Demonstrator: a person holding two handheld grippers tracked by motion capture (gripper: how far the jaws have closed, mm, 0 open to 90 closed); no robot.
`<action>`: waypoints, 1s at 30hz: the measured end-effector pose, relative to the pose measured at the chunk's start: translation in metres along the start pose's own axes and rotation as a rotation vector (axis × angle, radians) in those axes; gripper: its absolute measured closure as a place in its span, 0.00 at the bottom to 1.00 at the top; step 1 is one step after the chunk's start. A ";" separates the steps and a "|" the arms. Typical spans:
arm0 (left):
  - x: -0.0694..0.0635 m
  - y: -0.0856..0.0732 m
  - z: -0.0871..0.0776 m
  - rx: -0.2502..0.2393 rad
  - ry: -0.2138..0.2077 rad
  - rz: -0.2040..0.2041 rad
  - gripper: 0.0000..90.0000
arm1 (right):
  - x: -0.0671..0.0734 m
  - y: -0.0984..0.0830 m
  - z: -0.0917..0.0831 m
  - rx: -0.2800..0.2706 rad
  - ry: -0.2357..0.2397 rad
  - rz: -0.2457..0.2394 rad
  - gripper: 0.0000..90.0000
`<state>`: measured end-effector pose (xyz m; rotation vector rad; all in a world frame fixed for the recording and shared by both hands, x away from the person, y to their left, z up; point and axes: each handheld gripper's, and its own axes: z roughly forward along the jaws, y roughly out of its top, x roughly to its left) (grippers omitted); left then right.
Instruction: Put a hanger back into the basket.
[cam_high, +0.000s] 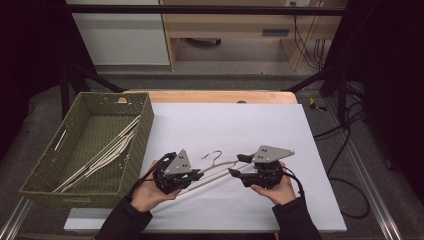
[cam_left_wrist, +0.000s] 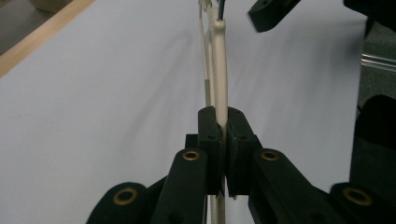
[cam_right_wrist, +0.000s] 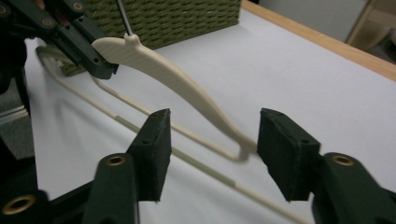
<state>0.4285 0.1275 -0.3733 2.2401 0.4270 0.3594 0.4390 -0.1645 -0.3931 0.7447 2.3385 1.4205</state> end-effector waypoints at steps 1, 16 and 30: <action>0.002 0.000 -0.001 0.002 0.012 -0.011 0.96 | -0.002 -0.001 -0.003 -0.016 -0.014 0.014 0.44; 0.014 0.015 -0.043 -0.136 0.115 -0.105 0.96 | -0.028 -0.026 -0.031 -0.077 -0.247 0.181 0.13; 0.053 0.051 -0.118 -0.194 0.191 -0.093 0.96 | -0.033 -0.035 -0.039 -0.072 -0.294 0.210 0.11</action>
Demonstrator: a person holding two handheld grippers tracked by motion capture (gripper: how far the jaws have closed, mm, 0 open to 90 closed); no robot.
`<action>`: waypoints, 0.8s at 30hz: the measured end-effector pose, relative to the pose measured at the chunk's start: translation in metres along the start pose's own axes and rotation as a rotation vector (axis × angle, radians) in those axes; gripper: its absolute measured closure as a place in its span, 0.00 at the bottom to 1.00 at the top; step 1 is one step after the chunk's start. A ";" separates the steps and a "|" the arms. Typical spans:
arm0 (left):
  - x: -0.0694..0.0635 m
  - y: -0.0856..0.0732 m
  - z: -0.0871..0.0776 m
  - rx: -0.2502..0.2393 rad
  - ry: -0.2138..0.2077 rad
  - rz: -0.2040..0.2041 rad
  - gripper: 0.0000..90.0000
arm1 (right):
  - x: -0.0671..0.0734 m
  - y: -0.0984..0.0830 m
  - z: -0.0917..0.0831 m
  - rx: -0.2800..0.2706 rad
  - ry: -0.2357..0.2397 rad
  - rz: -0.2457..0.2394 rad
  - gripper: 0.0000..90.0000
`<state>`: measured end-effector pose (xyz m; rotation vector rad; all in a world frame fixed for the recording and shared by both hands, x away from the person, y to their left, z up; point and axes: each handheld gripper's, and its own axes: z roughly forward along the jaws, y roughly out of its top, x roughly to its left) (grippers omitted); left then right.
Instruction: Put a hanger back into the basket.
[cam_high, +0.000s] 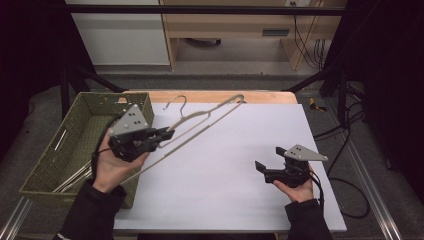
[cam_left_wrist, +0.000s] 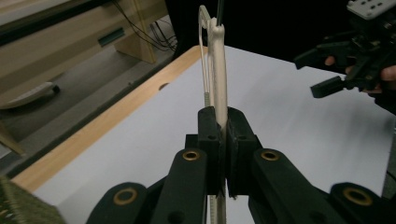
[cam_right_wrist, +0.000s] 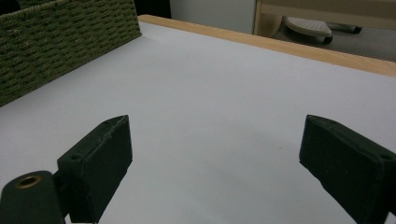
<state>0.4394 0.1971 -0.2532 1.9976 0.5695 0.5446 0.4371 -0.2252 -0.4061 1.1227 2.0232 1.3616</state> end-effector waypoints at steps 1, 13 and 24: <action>0.006 0.001 -0.005 0.001 0.010 -0.002 0.96 | 0.000 0.000 0.000 0.000 -0.002 0.000 0.11; 0.071 -0.023 -0.056 0.024 0.173 -0.032 0.96 | 0.000 0.000 0.001 0.012 -0.010 -0.001 0.11; 0.117 -0.082 -0.081 0.056 0.259 -0.107 0.96 | -0.003 -0.001 -0.001 0.007 -0.015 0.009 0.10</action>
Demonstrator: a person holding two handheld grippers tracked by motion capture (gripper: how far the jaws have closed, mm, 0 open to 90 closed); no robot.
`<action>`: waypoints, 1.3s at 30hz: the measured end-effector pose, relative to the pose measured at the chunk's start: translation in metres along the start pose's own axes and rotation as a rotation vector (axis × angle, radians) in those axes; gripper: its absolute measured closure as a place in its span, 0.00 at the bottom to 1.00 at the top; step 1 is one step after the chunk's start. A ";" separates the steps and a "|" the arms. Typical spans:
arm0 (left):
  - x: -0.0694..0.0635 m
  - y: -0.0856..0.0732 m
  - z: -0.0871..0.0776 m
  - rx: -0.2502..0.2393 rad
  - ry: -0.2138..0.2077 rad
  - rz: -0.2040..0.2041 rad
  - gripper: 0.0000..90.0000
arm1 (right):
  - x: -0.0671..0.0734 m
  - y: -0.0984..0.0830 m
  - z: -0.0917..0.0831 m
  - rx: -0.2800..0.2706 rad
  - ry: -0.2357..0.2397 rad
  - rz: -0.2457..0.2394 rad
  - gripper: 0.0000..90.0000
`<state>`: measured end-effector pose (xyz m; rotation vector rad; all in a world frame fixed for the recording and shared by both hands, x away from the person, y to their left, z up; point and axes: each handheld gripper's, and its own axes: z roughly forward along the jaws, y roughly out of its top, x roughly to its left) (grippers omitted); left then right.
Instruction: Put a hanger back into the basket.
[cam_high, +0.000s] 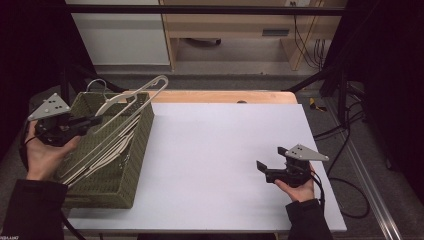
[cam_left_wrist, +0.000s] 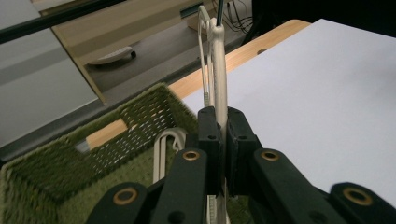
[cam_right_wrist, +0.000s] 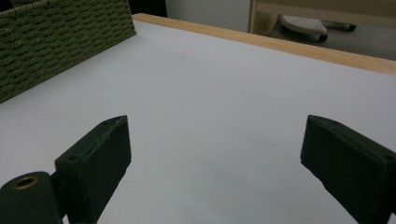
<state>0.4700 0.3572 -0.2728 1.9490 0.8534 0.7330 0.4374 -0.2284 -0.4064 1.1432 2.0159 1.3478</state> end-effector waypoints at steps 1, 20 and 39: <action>0.004 -0.004 -0.001 -0.002 0.006 -0.005 0.96 | 0.000 0.000 0.000 -0.001 0.001 0.001 0.10; 0.033 -0.058 -0.002 0.132 0.075 0.009 0.96 | 0.000 -0.001 0.001 0.017 0.001 -0.010 0.10; 0.034 -0.110 0.028 0.284 0.082 0.036 0.95 | 0.002 -0.002 0.003 0.027 0.004 -0.016 0.10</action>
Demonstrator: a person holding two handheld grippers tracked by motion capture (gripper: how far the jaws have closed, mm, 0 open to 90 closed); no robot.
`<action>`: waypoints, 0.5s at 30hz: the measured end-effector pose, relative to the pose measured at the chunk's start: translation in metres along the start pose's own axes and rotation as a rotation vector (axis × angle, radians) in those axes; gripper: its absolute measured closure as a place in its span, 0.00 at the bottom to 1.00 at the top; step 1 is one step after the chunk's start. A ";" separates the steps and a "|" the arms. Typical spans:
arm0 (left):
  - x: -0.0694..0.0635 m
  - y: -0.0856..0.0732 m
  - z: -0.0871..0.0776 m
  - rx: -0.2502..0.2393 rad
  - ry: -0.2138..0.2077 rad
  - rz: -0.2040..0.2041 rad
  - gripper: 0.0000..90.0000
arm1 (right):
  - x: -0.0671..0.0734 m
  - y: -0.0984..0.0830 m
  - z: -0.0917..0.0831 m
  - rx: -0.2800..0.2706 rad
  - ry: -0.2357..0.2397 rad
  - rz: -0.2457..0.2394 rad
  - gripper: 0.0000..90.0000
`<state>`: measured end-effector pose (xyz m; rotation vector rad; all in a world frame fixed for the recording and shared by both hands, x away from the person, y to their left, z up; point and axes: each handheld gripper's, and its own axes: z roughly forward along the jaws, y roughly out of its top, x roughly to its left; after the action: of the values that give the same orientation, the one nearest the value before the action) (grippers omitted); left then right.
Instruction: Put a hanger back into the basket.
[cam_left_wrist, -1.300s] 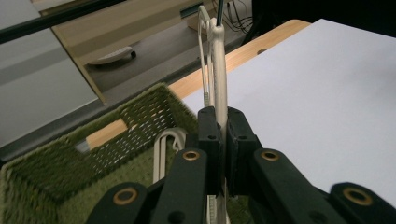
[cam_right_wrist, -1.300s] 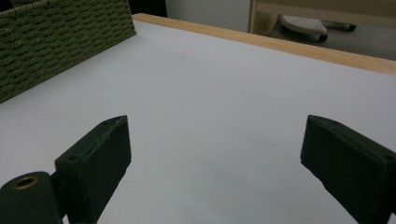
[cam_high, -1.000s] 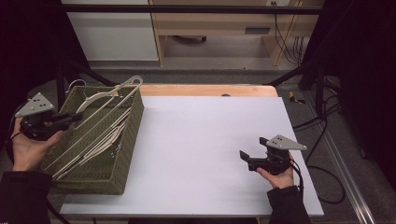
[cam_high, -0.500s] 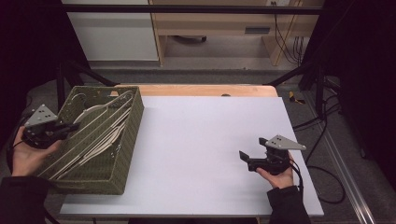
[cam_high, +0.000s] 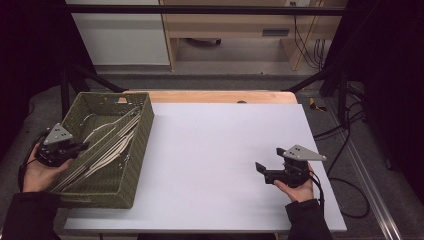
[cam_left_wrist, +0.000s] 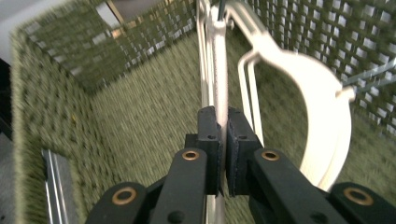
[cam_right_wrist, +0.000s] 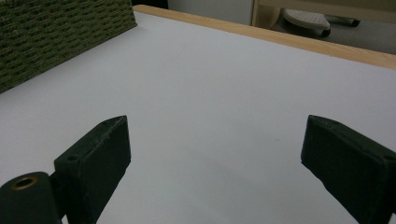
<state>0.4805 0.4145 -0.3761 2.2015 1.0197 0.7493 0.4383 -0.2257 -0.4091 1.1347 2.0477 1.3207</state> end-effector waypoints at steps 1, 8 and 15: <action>0.000 -0.001 0.000 0.000 -0.019 -0.005 0.95 | 0.000 0.000 0.000 0.000 0.000 -0.003 0.10; -0.017 0.006 0.008 0.080 -0.085 0.002 0.89 | 0.001 0.000 0.000 -0.002 0.004 -0.007 0.10; -0.027 0.004 0.018 0.138 -0.145 -0.008 0.76 | 0.001 0.000 0.000 0.001 0.006 -0.012 0.10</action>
<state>0.4803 0.3859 -0.3913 2.3299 1.0334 0.5203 0.4375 -0.2250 -0.4087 1.1180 2.0570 1.3192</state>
